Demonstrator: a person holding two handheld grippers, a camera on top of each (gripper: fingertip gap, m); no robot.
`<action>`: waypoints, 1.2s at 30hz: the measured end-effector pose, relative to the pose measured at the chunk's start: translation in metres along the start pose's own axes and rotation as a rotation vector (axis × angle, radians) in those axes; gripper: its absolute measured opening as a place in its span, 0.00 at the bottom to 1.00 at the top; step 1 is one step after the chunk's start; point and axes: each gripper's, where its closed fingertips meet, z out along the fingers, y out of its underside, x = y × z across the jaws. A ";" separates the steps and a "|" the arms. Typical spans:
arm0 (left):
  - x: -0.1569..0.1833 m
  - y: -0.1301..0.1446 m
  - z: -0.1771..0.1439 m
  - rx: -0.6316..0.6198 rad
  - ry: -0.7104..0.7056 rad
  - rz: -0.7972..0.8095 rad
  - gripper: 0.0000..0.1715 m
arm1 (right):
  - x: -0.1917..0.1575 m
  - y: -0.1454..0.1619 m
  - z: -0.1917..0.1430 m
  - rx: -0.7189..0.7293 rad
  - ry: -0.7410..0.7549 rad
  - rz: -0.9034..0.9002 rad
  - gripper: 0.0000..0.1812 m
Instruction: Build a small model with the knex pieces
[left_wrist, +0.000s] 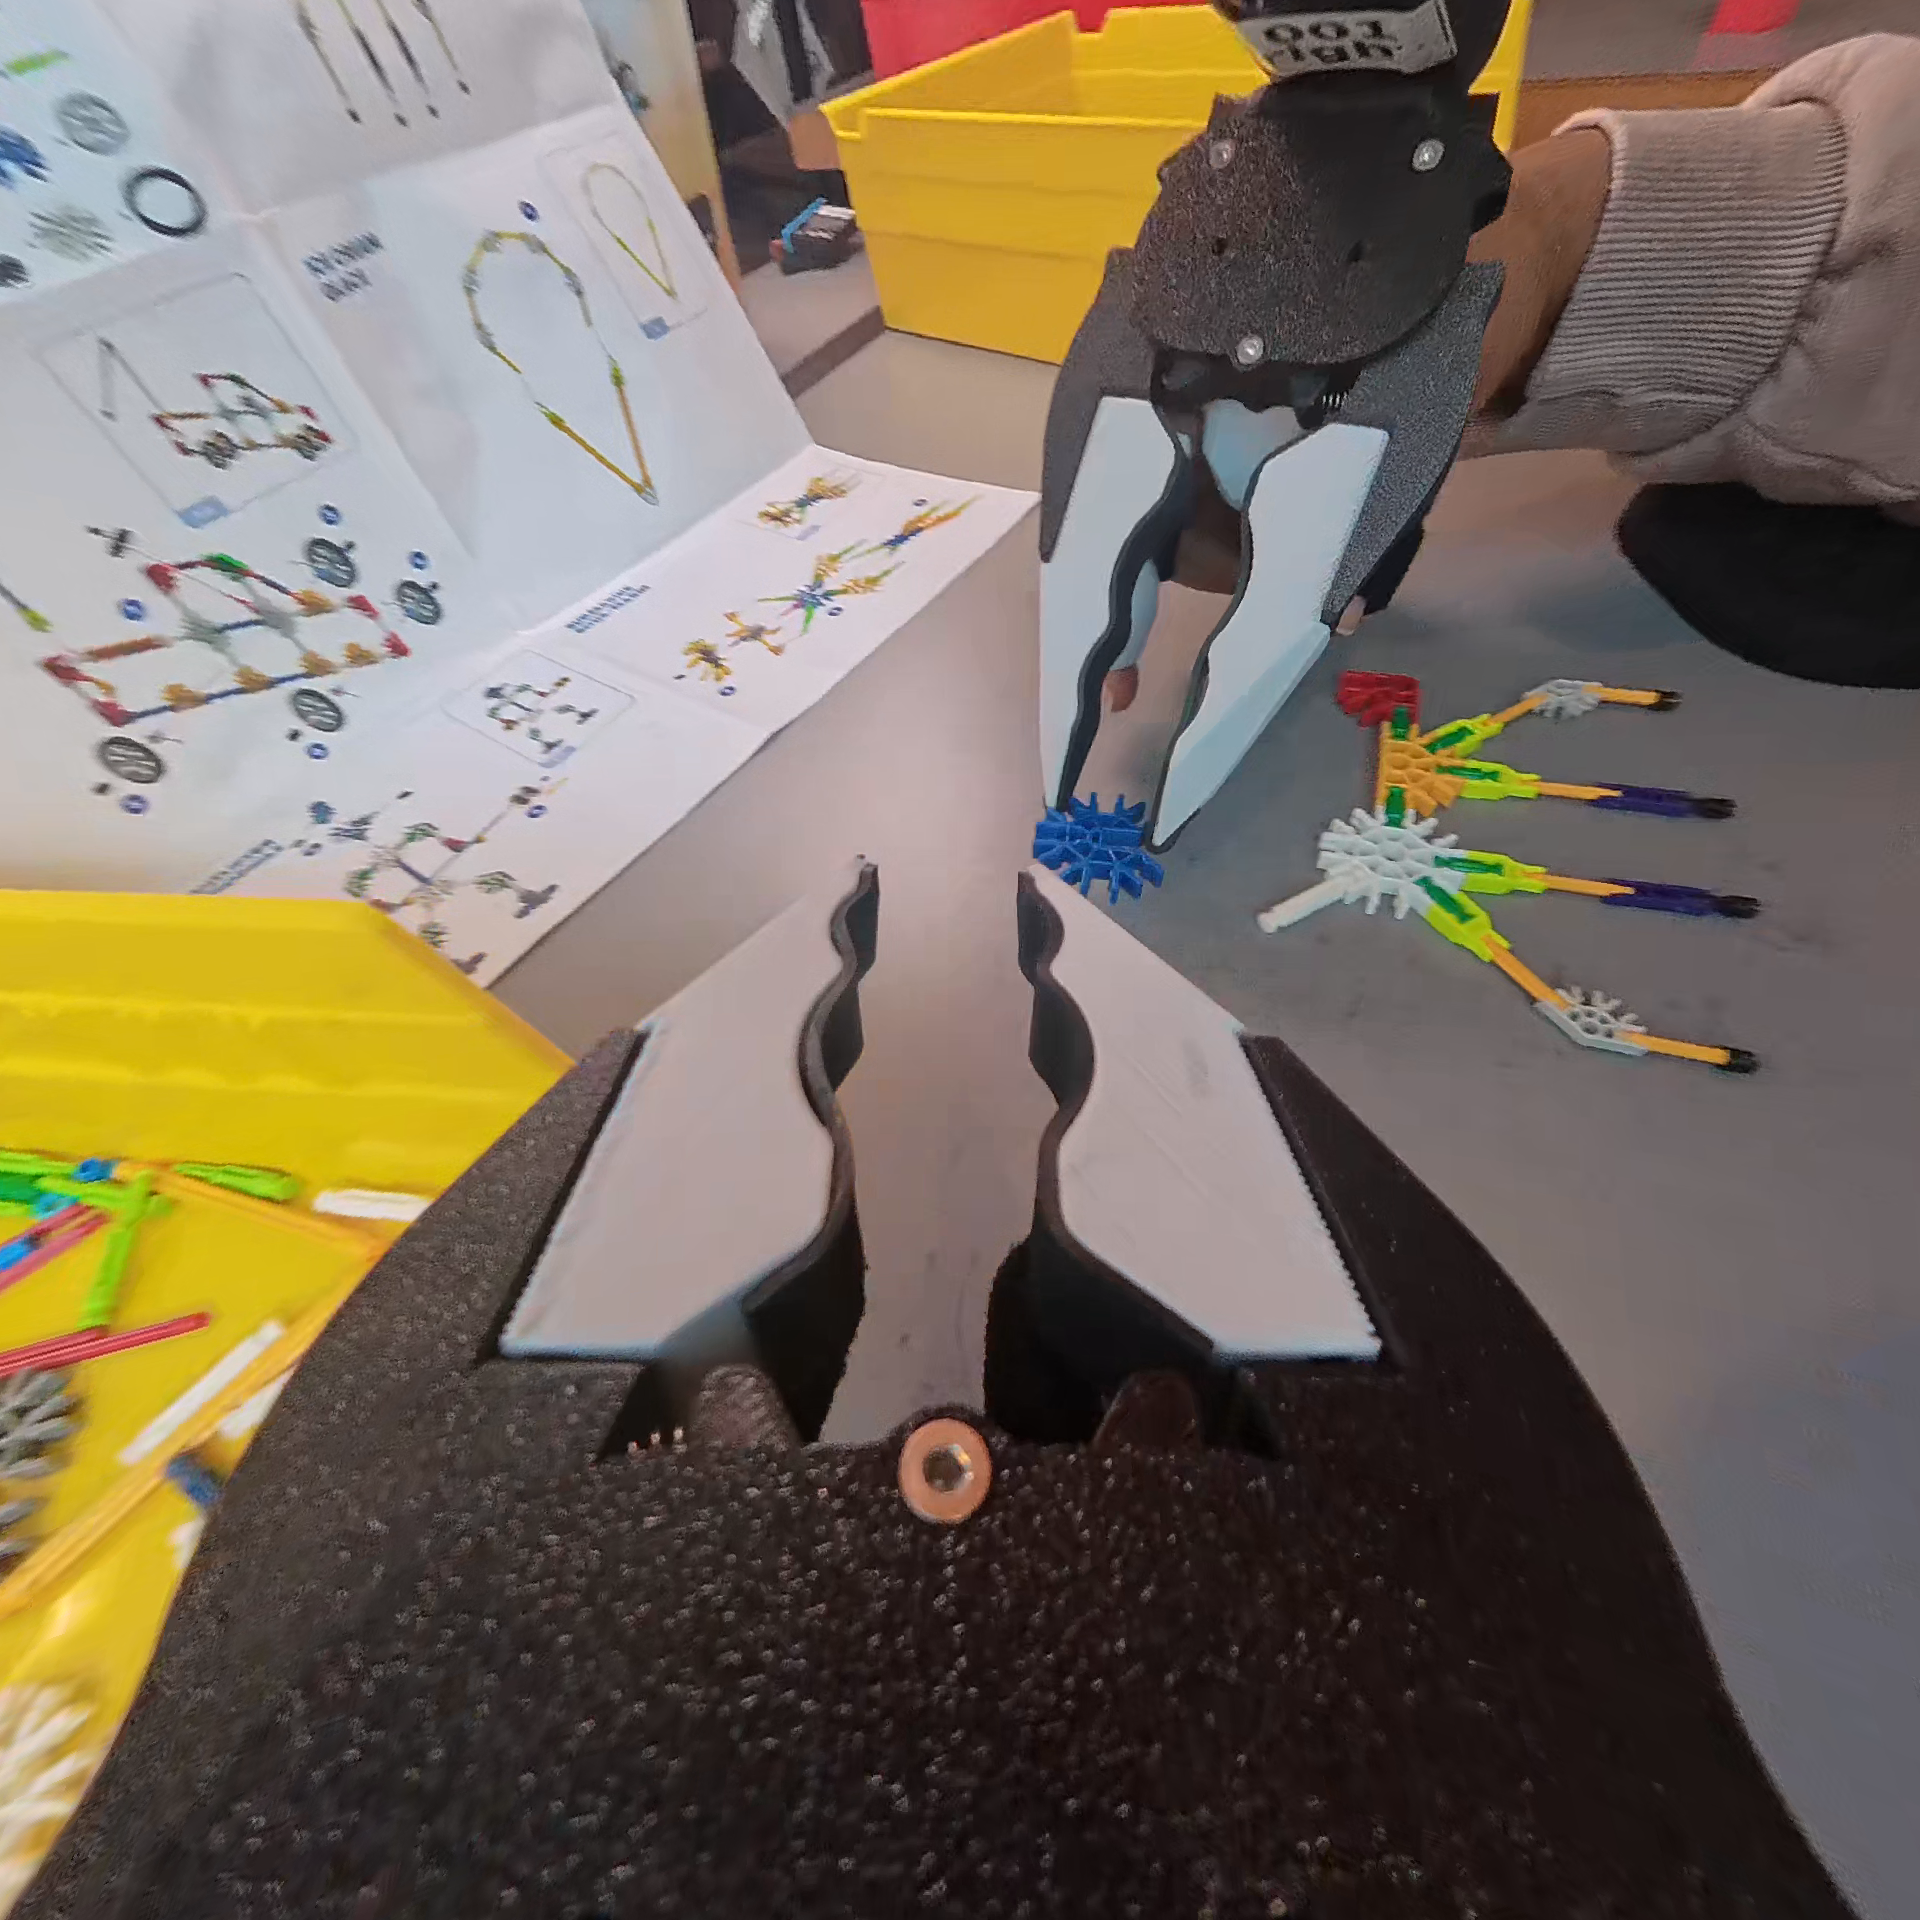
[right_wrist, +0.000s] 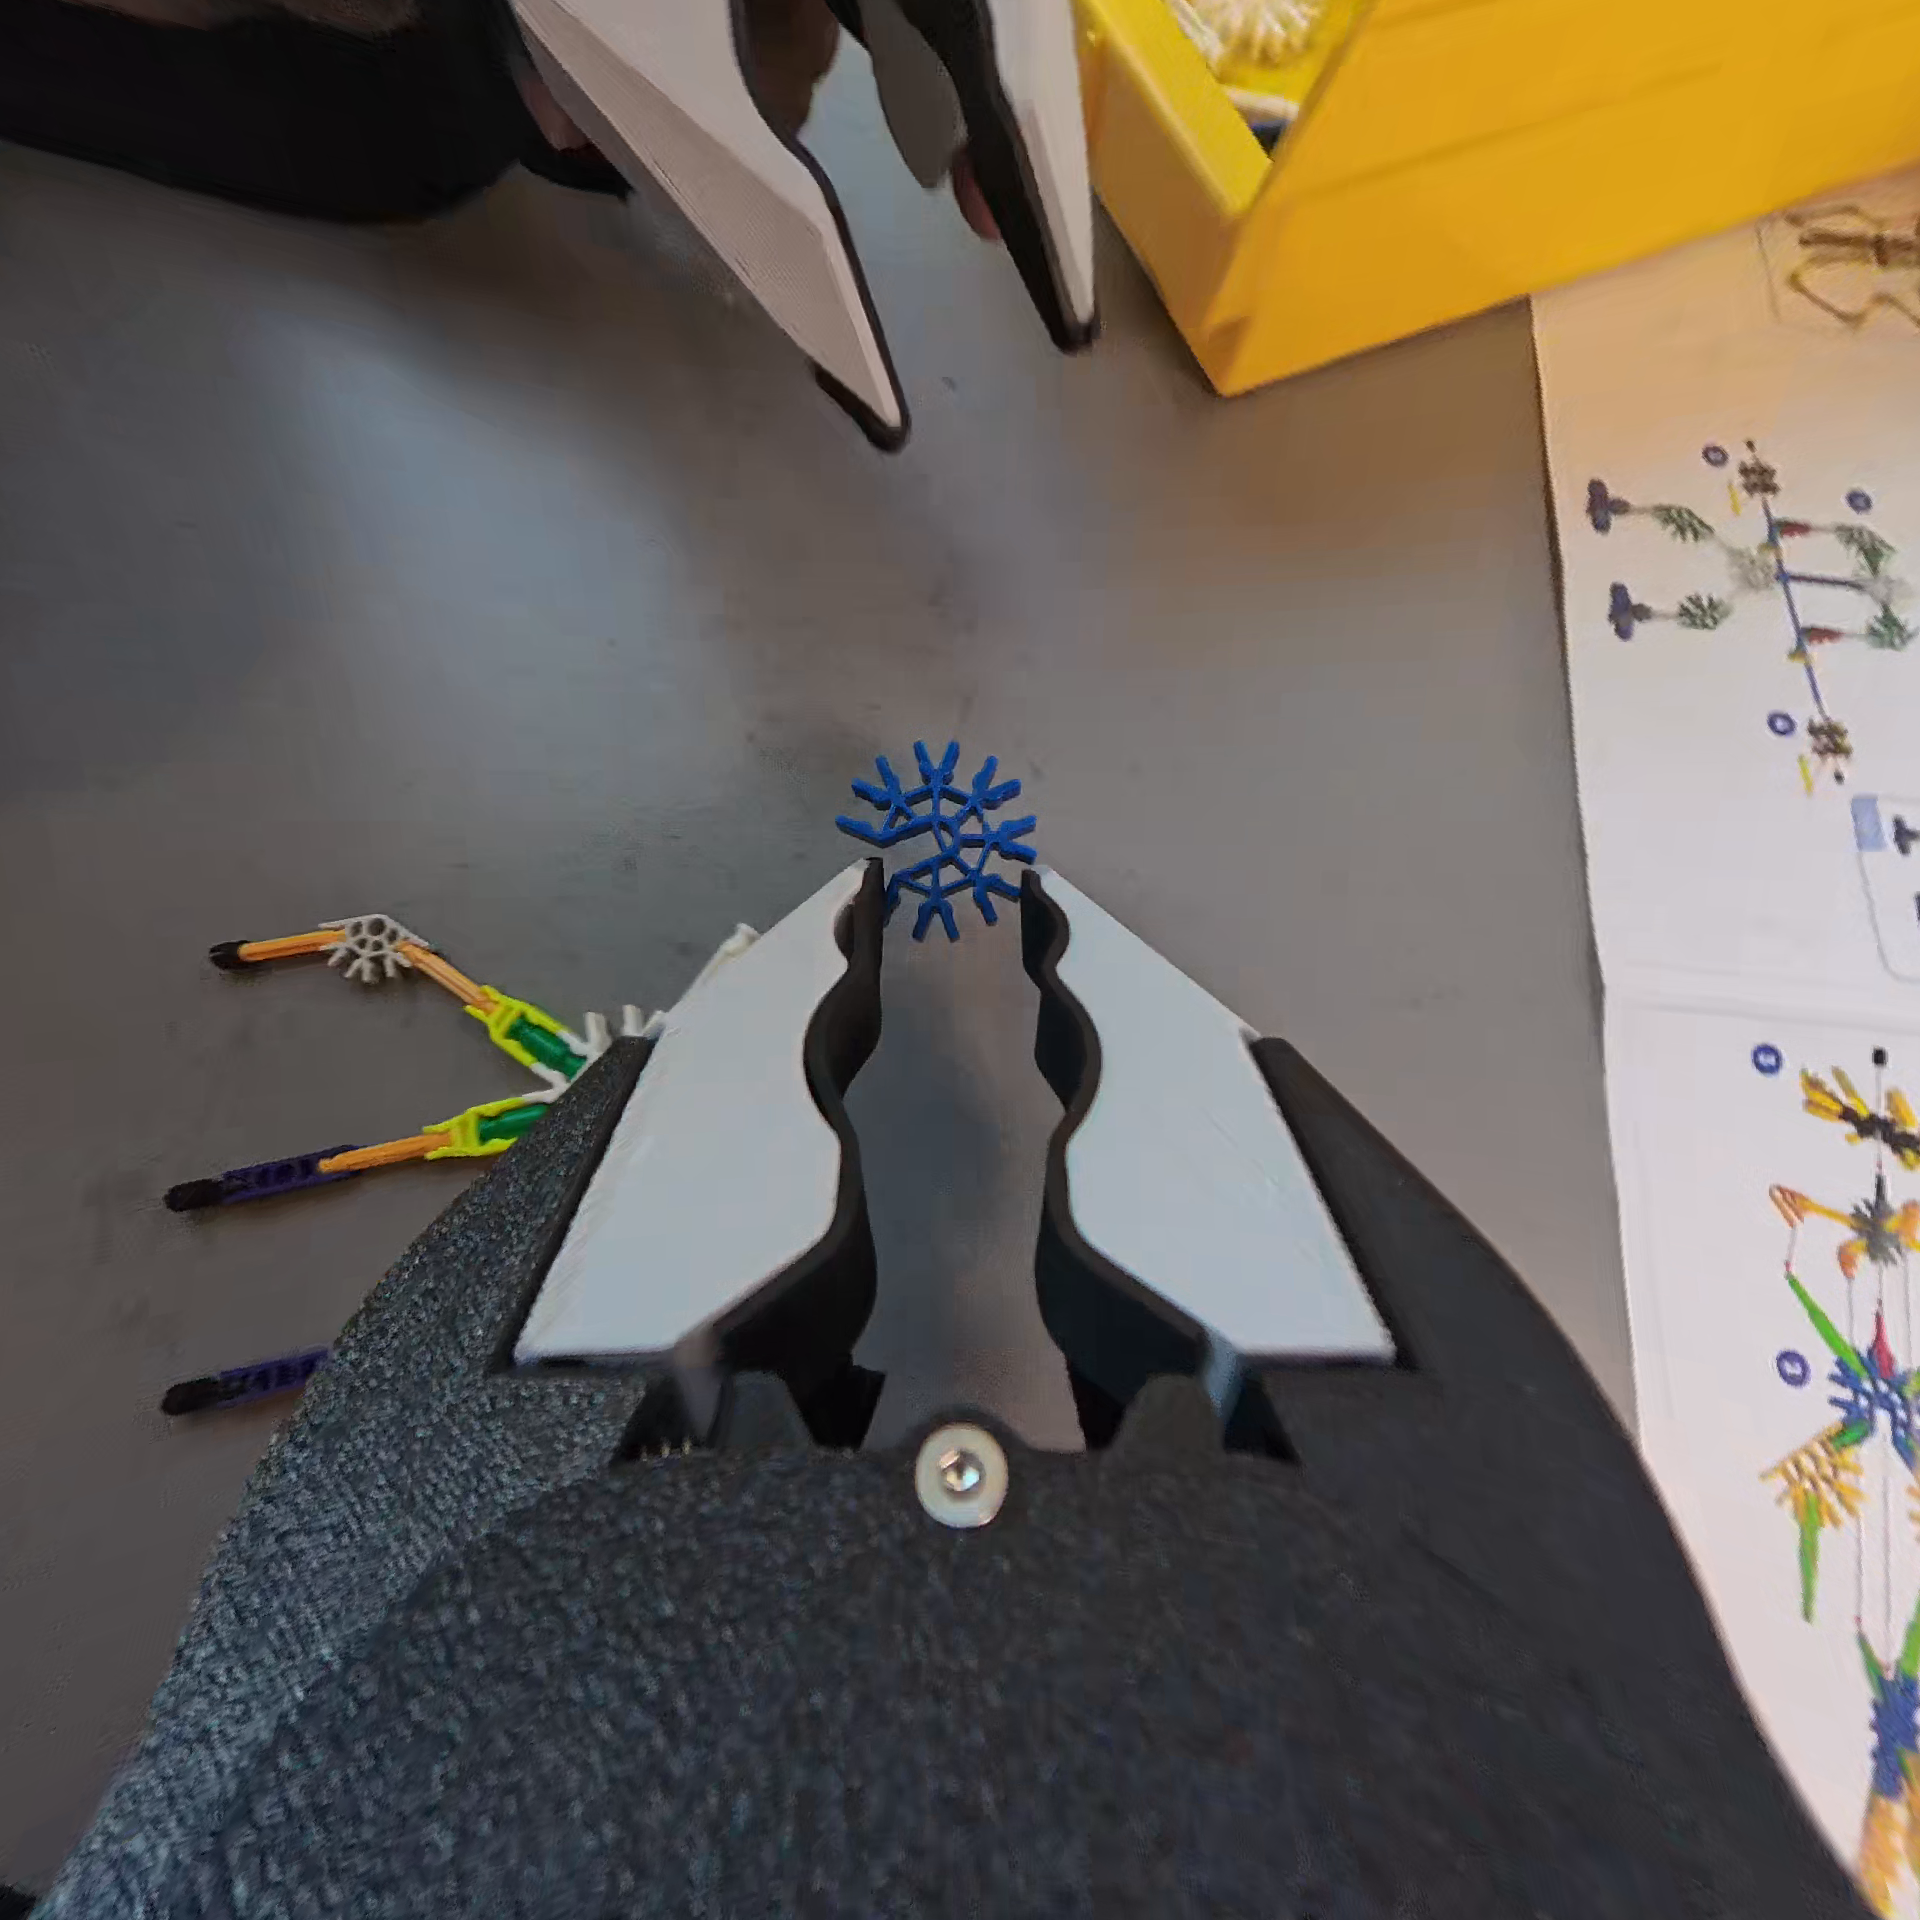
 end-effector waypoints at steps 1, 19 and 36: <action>0.008 0.001 0.002 -0.006 0.051 -0.023 0.15 | -0.009 -0.006 -0.001 0.014 -0.013 -0.036 0.14; 0.071 0.028 0.011 -0.202 0.479 -0.412 0.12 | -0.046 -0.009 -0.013 0.008 -0.062 -0.187 0.14; 0.077 0.050 0.036 -0.306 0.288 0.040 0.21 | -0.036 0.017 0.006 -0.083 -0.163 -0.137 0.13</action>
